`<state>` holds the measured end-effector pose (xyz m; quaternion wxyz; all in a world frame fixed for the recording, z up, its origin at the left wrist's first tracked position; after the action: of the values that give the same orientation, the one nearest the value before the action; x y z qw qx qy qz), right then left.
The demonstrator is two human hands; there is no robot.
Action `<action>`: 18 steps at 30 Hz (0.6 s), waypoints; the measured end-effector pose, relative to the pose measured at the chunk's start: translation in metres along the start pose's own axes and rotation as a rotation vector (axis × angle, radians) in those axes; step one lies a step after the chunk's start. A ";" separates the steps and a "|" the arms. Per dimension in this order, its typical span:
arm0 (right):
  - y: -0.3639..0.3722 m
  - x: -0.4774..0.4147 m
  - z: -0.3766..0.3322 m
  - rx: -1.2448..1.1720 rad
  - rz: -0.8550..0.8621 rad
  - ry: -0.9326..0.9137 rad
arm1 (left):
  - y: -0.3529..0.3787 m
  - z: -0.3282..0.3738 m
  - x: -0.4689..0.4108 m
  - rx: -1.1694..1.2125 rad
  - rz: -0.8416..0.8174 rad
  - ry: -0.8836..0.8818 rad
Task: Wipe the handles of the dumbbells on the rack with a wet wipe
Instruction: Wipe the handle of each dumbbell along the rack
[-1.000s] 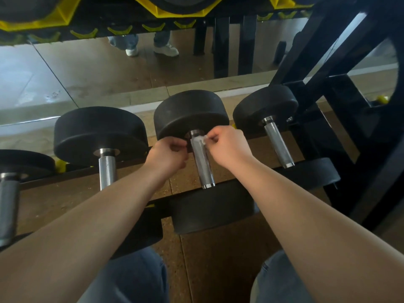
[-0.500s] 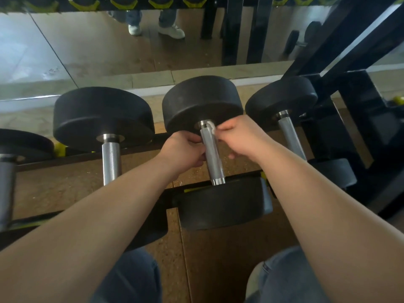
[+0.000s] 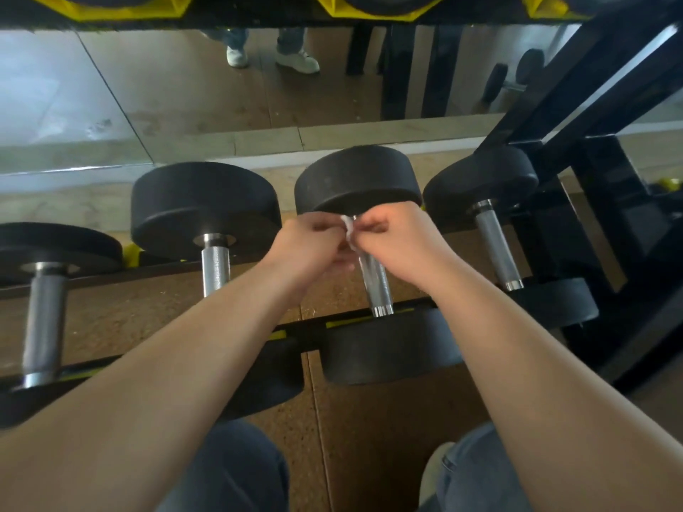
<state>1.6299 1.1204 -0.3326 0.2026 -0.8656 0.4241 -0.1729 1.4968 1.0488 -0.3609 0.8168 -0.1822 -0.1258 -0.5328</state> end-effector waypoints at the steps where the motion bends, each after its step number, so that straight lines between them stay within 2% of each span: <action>1: 0.005 0.002 -0.002 0.006 -0.010 -0.020 | -0.007 0.002 0.004 0.031 -0.008 -0.001; 9: 0.063 0.013 -0.036 -0.073 -0.109 -0.121 | -0.083 -0.017 0.043 0.068 0.043 0.084; 13: 0.097 0.020 -0.054 -0.380 -0.211 0.018 | -0.115 -0.034 0.055 0.128 0.195 0.088; 16: 0.119 0.015 -0.058 -0.314 -0.213 0.028 | -0.132 -0.046 0.060 0.138 0.246 0.052; 18: 0.130 0.008 -0.060 -0.232 -0.185 0.010 | -0.142 -0.054 0.061 0.061 0.297 0.030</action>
<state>1.5199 1.0290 -0.3451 0.0823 -0.9178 0.3604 -0.1451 1.3915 0.9229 -0.3621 0.8936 -0.1658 -0.1015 -0.4047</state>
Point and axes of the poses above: each hand's wrist, its own x-axis away from the middle knuckle, its own y-axis out of the palm, z = x × y, the point moved 2 cm from there along -x, towards the middle knuckle, and after that the axes turned 9 degrees about -x, right-handed, at the moved point
